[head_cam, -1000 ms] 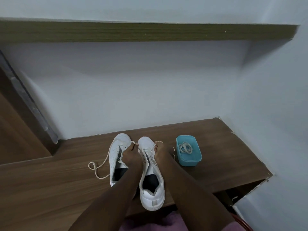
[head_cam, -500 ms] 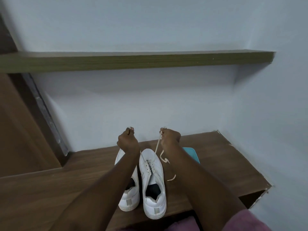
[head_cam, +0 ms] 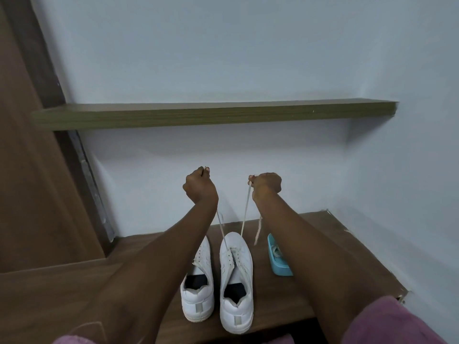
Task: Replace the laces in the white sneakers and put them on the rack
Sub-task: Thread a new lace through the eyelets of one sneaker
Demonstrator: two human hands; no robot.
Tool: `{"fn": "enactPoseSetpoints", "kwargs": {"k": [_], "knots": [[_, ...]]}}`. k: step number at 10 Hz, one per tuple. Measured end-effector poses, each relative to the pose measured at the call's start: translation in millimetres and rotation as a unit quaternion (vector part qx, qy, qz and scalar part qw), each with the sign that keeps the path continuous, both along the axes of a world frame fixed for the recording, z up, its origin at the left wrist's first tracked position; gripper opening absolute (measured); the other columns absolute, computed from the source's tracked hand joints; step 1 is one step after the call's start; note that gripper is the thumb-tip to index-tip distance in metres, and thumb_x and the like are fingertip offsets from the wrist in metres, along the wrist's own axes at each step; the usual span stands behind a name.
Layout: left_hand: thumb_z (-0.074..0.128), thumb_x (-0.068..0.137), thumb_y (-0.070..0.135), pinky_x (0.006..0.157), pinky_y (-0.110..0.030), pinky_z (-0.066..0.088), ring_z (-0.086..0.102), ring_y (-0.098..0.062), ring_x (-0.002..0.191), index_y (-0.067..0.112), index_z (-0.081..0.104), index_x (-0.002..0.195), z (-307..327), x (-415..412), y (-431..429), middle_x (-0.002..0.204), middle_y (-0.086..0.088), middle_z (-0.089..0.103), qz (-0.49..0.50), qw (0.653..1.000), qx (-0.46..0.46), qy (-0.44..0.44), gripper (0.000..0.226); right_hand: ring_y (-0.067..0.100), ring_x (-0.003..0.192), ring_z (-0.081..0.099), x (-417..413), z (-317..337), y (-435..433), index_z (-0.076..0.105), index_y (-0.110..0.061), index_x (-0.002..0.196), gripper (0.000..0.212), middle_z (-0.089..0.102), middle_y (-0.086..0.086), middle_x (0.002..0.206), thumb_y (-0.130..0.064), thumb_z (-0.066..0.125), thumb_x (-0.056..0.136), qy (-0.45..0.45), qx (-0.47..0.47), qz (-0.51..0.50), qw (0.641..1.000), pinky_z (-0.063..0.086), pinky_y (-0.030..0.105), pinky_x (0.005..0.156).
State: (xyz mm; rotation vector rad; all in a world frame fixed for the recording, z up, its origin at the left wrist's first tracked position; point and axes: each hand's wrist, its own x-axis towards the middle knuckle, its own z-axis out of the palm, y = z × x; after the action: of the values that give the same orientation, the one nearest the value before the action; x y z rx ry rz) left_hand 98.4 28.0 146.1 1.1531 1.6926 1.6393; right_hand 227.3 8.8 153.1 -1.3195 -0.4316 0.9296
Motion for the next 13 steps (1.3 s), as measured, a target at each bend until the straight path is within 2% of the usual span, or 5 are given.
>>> {"fn": "enactPoseSetpoints", "kwargs": {"k": [2, 3, 7, 11, 13], "knots": [[0.052, 0.093, 0.014, 0.060, -0.026, 0.029, 0.041, -0.021, 0.067, 0.011, 0.055, 0.067, 23, 7, -3, 0.068, -0.009, 0.054, -0.010, 1.000, 0.008, 0.001, 0.027, 0.016, 0.031, 0.038, 3, 47, 4, 0.045, -0.003, 0.076, 0.023, 0.040, 0.011, 0.066, 0.017, 0.040, 0.086, -0.031, 0.022, -0.047, 0.998, 0.038, 0.017, 0.034], [0.052, 0.093, 0.013, 0.060, -0.025, 0.030, 0.043, -0.021, 0.067, 0.012, 0.057, 0.068, 38, 9, -7, 0.069, -0.008, 0.056, -0.023, 0.999, 0.026, -0.011, 0.025, 0.022, 0.053, 0.053, 1, 70, 2, 0.047, -0.006, 0.065, 0.029, 0.052, 0.010, 0.069, 0.017, 0.055, 0.079, -0.040, 0.050, -0.024, 0.998, 0.045, 0.024, 0.044], [0.050, 0.096, 0.020, 0.061, -0.025, 0.032, 0.040, -0.020, 0.068, 0.015, 0.055, 0.070, 111, 15, -8, 0.062, -0.005, 0.050, -0.032, 0.995, 0.092, 0.031, 0.027, 0.010, 0.058, 0.058, -11, 141, 2, 0.065, -0.005, 0.069, 0.023, 0.062, 0.000, 0.064, 0.016, 0.061, 0.077, -0.132, 0.164, -0.009, 0.977, 0.051, 0.019, 0.064], [0.050, 0.097, 0.014, 0.061, -0.026, 0.034, 0.046, -0.019, 0.069, 0.006, 0.069, 0.084, 210, 39, -23, 0.071, -0.005, 0.056, -0.042, 0.978, 0.195, 0.059, 0.024, 0.015, 0.059, 0.060, -7, 243, -23, 0.065, -0.008, 0.068, 0.030, 0.066, 0.008, 0.070, 0.019, 0.054, 0.076, -0.162, 0.256, 0.011, 0.953, 0.040, 0.010, 0.043], [0.053, 0.095, 0.013, 0.061, -0.025, 0.033, 0.045, -0.019, 0.068, 0.005, 0.071, 0.087, 247, 47, -28, 0.077, -0.012, 0.065, -0.062, 0.965, 0.253, 0.031, 0.021, 0.018, 0.061, 0.061, -8, 281, -32, 0.059, -0.011, 0.072, 0.027, 0.066, 0.009, 0.073, 0.016, 0.058, 0.077, -0.168, 0.294, 0.010, 0.941, 0.046, 0.020, 0.056]]}}
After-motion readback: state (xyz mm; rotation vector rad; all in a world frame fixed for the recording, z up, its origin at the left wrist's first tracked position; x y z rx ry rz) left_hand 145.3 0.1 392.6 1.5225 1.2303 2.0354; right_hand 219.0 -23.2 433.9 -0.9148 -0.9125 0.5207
